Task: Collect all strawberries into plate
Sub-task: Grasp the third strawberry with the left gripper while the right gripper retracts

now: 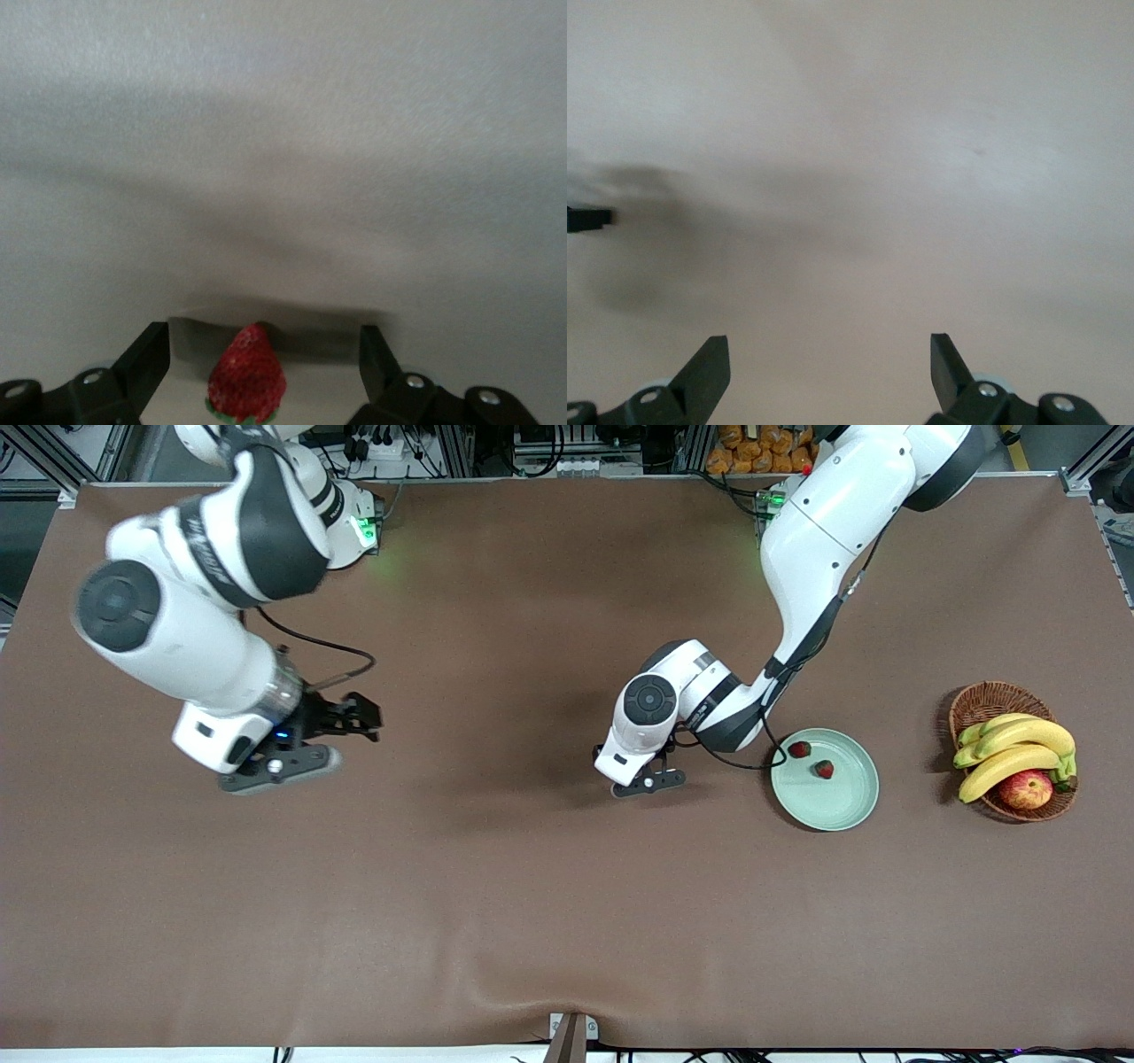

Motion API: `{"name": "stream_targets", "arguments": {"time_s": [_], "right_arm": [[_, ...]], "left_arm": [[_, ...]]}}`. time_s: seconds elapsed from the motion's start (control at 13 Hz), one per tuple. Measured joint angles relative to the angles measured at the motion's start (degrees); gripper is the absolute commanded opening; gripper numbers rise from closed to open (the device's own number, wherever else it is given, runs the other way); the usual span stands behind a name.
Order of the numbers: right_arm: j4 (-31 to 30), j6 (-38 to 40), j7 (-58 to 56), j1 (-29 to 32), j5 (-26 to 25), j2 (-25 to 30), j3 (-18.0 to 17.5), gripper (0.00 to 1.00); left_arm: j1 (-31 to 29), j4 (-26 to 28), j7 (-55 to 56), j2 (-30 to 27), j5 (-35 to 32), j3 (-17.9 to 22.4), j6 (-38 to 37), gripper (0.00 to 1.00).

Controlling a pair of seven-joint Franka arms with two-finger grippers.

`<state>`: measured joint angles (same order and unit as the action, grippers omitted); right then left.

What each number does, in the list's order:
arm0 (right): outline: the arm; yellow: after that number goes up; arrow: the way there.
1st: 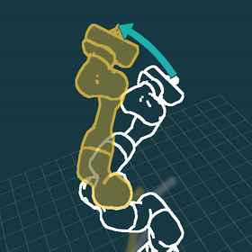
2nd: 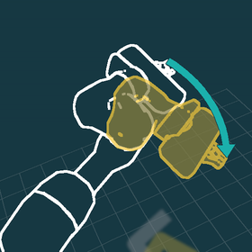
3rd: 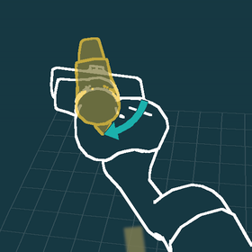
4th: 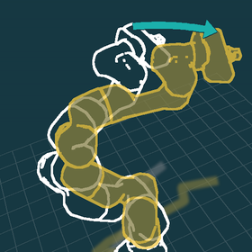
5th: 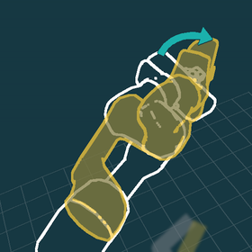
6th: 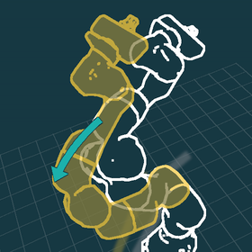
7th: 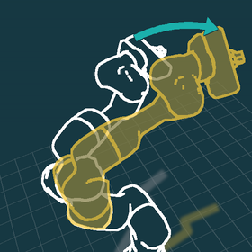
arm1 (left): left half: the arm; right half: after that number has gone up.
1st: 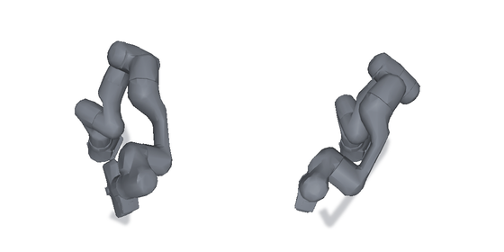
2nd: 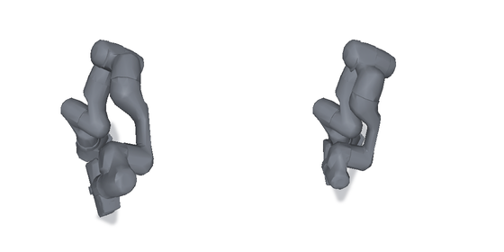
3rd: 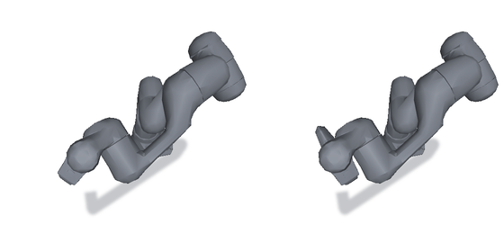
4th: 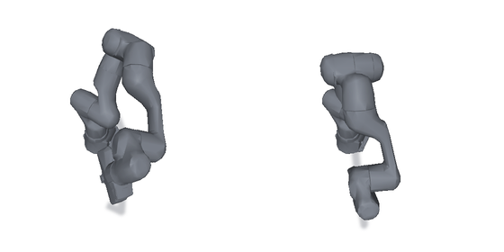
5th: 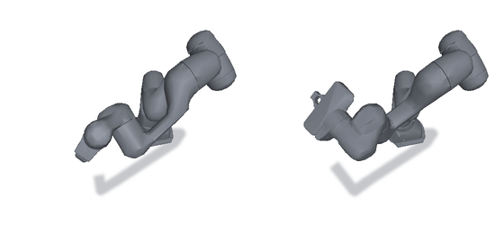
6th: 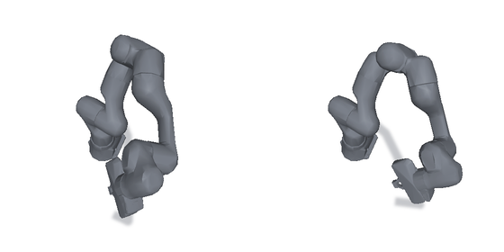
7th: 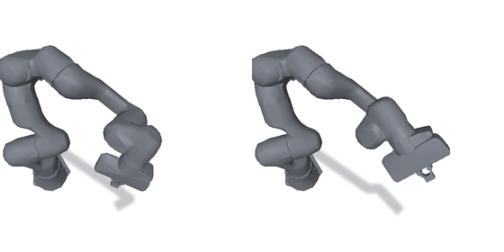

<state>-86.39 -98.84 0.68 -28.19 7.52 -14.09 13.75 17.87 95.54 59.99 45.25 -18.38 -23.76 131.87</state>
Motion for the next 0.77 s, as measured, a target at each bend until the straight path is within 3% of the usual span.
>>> {"name": "stream_targets", "arguments": {"time_s": [0.15, 0.23, 0.38, 0.54, 0.61, 0.77], "right_arm": [[0.0, 4.7, 0.9, 7.3, -4.9, 3.8, -5.8, 1.00], [0.0, 7.1, 2.0, 10.5, -6.9, 5.6, -8.8, 1.00], [0.0, 11.4, 4.7, 15.0, -10.2, 9.1, -13.4, 1.00], [0.0, 14.0, 6.1, 18.0, -11.1, 11.7, -15.7, 1.00], [0.0, 15.1, 6.3, 19.4, -11.1, 12.8, -16.2, 1.00], [0.0, 17.0, 6.3, 20.9, -11.1, 14.4, -16.3, 1.00]], "left_arm": [[0.0, 0.6, 0.5, -0.3, 0.0, 0.0, 0.0, 0.82], [0.1, 0.7, 0.9, -0.5, 0.0, -0.1, 0.1, 0.74], [0.2, 1.1, 1.9, -0.9, 0.0, -0.3, -0.2, 0.49], [0.2, 1.2, 2.6, -1.5, 0.0, -0.5, -0.8, 0.08], [0.2, 1.3, 3.1, -1.7, 0.0, -0.5, -1.0, 0.00], [0.1, 1.4, 3.4, -1.7, 0.0, -0.5, -1.2, 0.00]]}}
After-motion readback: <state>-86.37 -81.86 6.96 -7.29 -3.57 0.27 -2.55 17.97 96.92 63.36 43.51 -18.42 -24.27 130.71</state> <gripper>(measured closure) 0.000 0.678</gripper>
